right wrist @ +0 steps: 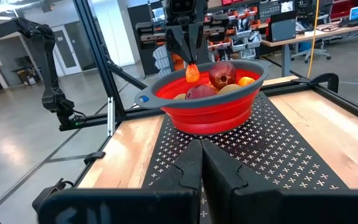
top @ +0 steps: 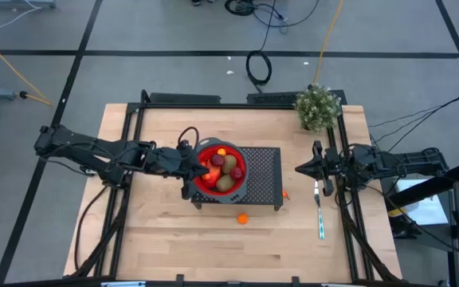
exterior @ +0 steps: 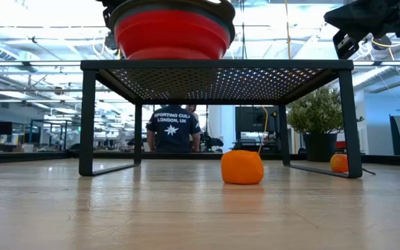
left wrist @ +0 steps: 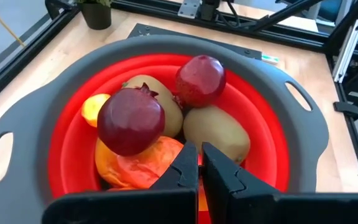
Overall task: Pick & Place Fruit
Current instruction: Put the peach into the red colander on the shelf
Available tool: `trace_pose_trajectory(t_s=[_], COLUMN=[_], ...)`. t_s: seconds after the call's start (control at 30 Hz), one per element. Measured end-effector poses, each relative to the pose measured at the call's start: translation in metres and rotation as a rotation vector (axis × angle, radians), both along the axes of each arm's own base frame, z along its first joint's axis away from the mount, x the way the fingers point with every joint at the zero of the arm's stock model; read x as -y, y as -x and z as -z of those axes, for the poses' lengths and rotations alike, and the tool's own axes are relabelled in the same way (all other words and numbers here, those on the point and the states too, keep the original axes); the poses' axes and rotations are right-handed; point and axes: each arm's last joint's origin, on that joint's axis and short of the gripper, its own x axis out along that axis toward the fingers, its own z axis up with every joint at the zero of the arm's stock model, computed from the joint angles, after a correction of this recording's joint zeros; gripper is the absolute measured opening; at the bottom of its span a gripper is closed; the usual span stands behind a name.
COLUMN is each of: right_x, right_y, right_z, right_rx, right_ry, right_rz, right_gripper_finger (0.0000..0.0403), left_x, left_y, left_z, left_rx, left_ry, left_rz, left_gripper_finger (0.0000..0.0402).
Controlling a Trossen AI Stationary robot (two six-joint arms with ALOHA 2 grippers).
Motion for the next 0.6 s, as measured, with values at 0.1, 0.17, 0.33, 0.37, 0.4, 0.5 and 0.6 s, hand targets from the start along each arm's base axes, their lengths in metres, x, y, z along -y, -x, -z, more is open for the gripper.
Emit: trace_pose_trajectory(t_s=[0.1, 0.17, 0.33, 0.37, 0.4, 0.5, 0.6], right_x=[0.0, 0.0, 0.0, 0.0, 0.0, 0.0, 0.0001], right_y=[0.0, 0.0, 0.0, 0.0, 0.0, 0.0, 0.0], right_z=[0.0, 0.0, 0.0, 0.0, 0.0, 0.0, 0.0], right_rx=[0.0, 0.0, 0.0, 0.0, 0.0, 0.0, 0.0], right_ry=[0.0, 0.0, 0.0, 0.0, 0.0, 0.0, 0.0], right_rz=[0.0, 0.0, 0.0, 0.0, 0.0, 0.0, 0.002], right_gripper_finger=[0.0, 0.0, 0.0, 0.0, 0.0, 0.0, 0.0], left_x=[0.0, 0.0, 0.0006, 0.0007, 0.0008, 0.0008, 0.0008], left_y=[0.0, 0.0, 0.0, 0.0, 0.0, 0.0, 0.0], left_z=[0.0, 0.0001, 0.0002, 0.0002, 0.0002, 0.0002, 0.0002], left_rx=[-0.003, -0.005, -0.01, -0.01, -0.011, -0.011, -0.012], left_ry=[-0.03, -0.048, -0.08, -0.083, -0.086, -0.091, -0.096], left_rz=[0.021, 0.034, 0.076, 0.083, 0.088, 0.092, 0.095], left_gripper_finger=[0.0, 0.0, 0.0, 0.0, 0.0, 0.0, 0.0])
